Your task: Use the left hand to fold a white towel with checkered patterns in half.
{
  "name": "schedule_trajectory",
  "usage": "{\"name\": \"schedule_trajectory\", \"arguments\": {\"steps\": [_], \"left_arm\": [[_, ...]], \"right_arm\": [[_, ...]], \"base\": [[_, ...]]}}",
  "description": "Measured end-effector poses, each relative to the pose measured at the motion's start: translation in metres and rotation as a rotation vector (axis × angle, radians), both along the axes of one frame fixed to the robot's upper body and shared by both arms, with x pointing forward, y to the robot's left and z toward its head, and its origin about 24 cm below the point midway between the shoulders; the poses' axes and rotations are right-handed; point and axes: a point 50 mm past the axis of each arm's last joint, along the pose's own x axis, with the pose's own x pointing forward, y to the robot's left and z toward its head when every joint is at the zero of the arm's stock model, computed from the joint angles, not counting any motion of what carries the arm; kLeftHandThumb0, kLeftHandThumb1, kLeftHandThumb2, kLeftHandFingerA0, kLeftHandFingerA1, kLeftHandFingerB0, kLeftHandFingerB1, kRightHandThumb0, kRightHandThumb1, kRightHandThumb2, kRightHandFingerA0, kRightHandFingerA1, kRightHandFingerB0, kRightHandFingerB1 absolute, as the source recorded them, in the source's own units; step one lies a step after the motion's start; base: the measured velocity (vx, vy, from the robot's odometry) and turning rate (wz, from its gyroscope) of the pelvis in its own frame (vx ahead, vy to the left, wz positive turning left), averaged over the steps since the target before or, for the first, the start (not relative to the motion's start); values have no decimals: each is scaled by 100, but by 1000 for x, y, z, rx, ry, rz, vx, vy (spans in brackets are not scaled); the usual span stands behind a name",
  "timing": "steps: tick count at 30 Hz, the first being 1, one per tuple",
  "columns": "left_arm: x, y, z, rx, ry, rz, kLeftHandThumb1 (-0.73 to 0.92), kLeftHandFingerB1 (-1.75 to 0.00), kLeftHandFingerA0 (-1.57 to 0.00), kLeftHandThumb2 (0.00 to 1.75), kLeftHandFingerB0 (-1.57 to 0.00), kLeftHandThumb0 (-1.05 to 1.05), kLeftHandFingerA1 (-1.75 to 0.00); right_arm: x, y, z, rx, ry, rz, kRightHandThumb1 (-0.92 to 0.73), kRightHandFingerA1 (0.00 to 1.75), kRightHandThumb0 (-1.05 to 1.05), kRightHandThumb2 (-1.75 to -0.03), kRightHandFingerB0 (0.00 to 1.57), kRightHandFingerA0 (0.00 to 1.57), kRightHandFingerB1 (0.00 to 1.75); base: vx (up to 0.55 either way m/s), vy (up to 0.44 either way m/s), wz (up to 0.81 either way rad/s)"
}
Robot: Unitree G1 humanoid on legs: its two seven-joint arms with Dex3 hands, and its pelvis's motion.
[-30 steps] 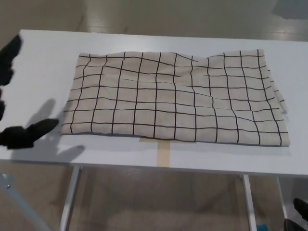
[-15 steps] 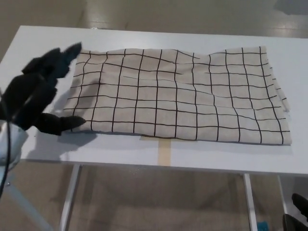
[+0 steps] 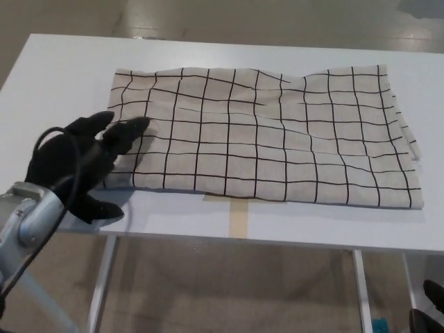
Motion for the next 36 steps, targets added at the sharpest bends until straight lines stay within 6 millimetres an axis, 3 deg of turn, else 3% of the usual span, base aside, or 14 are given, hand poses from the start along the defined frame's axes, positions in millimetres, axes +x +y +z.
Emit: {"name": "schedule_trajectory", "arguments": {"steps": [13, 27, 28, 29, 30, 31, 34, 35, 36], "left_arm": [[4, -13, -3, 72, -35, -20, 38, -6, 0, 72, 0, -59, -2], [13, -27, -5, 96, -80, -11, 36, -17, 0, 74, 0, -54, -16], [14, -27, -6, 98, -81, -9, 37, -24, -7, 70, -5, -58, -36], [15, -29, -7, 105, -83, -5, 37, -24, -7, 70, -5, -58, -36], [16, -30, -7, 109, -82, -3, 41, -35, -16, 66, -11, -58, -36], [17, -32, -8, 113, -83, 0, 40, -41, -38, 71, -31, -55, -49], [20, -37, -9, 125, -86, 8, 40, -47, -47, 73, -45, -53, -59], [21, -38, -10, 132, -89, 12, 50, -55, -53, 55, -55, -47, -73], [23, -41, -9, 141, -92, 16, 50, -55, -53, 55, -55, -47, -73]], "right_arm": [[-1, 0, 0, -2, -5, -7, -69, 47, -53, -62, 48, 47, 38], [-1, 1, 0, 4, -12, -10, -69, 48, -53, -62, 48, 47, 38], [-1, 1, 0, 5, -14, -11, -69, 48, -53, -62, 48, 47, 38], [-1, 1, 0, 8, -16, -12, -69, 48, -53, -62, 48, 47, 38], [-2, 1, 0, 9, -16, -13, -69, 48, -52, -62, 48, 47, 38], [-2, 1, -1, 9, -16, -14, -69, 48, -52, -62, 48, 47, 38], [-5, 1, -2, 10, -12, -17, -69, 48, -52, -62, 48, 47, 38], [-6, 1, -2, 9, -10, -19, -69, 48, -52, -62, 48, 47, 38], [-6, 1, -2, 9, -9, -20, -69, 48, -52, -62, 48, 47, 38]], "base": [[0, 0, 0], [0, 0, 0], [0, 0, 0], [0, 0, 0], [0, 0, 0], [0, 0, 0], [0, 0, 0], [0, 0, 0], [0, 0, 0]]}}
